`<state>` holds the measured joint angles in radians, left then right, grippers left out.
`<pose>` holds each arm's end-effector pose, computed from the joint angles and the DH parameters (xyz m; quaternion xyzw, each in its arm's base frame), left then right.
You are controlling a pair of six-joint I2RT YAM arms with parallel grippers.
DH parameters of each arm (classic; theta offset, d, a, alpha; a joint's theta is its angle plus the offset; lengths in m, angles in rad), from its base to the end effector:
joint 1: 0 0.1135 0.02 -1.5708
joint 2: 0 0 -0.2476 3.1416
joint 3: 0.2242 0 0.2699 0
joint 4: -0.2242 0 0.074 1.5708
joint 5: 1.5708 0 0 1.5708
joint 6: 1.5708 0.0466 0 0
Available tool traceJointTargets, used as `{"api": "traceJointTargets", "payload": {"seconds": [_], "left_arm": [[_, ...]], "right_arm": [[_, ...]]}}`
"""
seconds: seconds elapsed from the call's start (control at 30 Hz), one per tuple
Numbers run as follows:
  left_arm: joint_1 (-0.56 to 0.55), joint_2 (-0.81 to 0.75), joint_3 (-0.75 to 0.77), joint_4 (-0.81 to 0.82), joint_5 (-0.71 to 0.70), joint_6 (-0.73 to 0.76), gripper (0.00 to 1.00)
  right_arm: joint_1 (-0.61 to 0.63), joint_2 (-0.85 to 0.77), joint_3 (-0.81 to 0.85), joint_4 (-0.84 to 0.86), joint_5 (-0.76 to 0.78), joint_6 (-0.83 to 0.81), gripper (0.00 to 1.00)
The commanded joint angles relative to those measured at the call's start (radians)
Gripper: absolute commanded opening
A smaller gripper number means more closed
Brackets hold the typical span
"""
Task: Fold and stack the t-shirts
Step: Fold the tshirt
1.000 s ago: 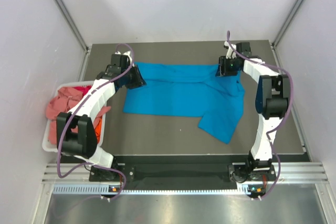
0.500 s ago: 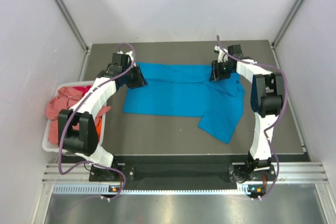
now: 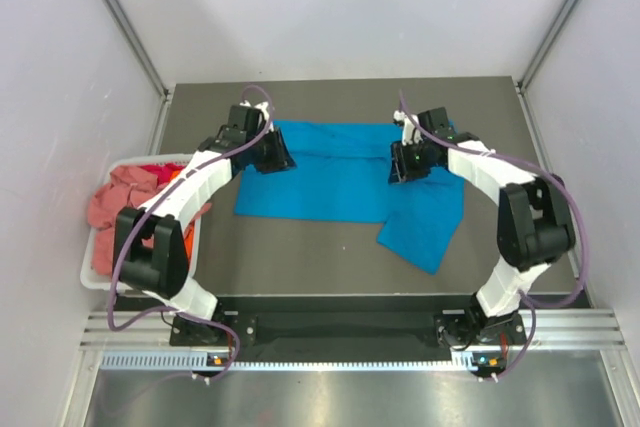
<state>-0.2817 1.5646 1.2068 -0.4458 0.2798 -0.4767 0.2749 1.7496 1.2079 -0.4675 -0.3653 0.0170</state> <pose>0.3503 -0.1148 0.2396 -0.0374 0.9190 -0.2573 0.2964 0.3641 0.1200 0.1734 -0.1714 0.9305 0.2123 0.2442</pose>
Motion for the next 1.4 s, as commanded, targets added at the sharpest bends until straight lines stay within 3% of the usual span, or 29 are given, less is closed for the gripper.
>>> {"api": "traceJointTargets", "payload": {"seconds": [0.0,0.2,0.37,0.57,0.87,1.37], "left_arm": [[-0.057,0.015,-0.024,0.11,0.016,-0.051,0.32],[-0.177,0.144,-0.033,0.393,0.074,-0.209,0.3],[-0.29,0.291,0.049,0.556,0.027,-0.27,0.29],[-0.339,0.492,0.174,0.755,0.032,-0.349,0.29],[-0.366,0.672,0.316,0.76,0.027,-0.343,0.29],[-0.409,0.752,0.388,0.731,0.027,-0.3,0.29]], "right_arm": [[-0.009,-0.137,-0.019,0.003,0.179,0.098,0.36],[-0.144,-0.147,0.005,-0.028,0.347,0.251,0.34],[-0.233,-0.058,0.045,-0.042,0.339,0.271,0.33],[-0.305,-0.002,0.061,-0.028,0.319,0.267,0.32],[-0.318,0.062,0.073,-0.011,0.298,0.256,0.28],[-0.321,0.085,0.027,0.03,0.324,0.255,0.25]]}}
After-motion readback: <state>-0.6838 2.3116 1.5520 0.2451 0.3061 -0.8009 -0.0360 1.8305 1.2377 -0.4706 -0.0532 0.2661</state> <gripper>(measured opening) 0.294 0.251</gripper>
